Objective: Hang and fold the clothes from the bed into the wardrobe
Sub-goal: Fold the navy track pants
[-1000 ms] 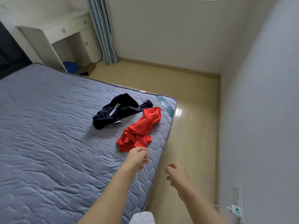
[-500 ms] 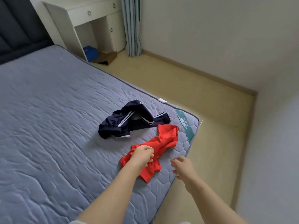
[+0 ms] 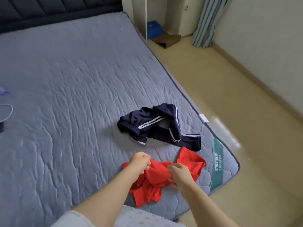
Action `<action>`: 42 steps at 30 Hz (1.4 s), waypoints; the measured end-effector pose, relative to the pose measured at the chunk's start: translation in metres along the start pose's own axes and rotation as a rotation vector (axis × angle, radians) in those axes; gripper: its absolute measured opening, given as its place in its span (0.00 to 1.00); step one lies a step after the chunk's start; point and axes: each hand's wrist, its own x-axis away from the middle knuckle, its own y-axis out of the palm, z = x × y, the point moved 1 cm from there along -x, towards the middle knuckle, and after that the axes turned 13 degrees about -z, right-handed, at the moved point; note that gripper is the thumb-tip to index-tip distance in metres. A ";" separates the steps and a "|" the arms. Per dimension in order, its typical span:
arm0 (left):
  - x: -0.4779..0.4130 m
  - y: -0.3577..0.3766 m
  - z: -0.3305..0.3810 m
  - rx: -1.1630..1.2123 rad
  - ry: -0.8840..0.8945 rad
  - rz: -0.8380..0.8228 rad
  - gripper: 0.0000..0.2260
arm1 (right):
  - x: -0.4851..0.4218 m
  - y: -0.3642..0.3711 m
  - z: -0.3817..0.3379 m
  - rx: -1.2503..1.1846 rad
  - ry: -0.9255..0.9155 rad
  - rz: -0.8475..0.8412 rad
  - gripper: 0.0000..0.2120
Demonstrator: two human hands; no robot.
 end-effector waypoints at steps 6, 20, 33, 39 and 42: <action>-0.078 0.025 0.024 0.121 -0.138 0.049 0.09 | -0.085 -0.059 -0.008 0.112 0.066 -0.056 0.07; -0.246 -0.013 -0.010 0.433 -0.242 0.429 0.05 | -0.219 -0.069 0.034 0.230 0.215 -0.251 0.14; -0.297 -0.051 -0.005 0.512 0.067 0.489 0.07 | -0.253 -0.046 0.014 0.110 0.226 -0.215 0.10; -0.213 -0.048 -0.024 0.057 0.133 0.424 0.14 | -0.207 -0.026 -0.018 0.178 0.099 -0.180 0.12; -0.156 -0.058 -0.032 -0.123 0.153 0.496 0.08 | -0.170 -0.006 -0.033 0.273 -0.002 -0.165 0.12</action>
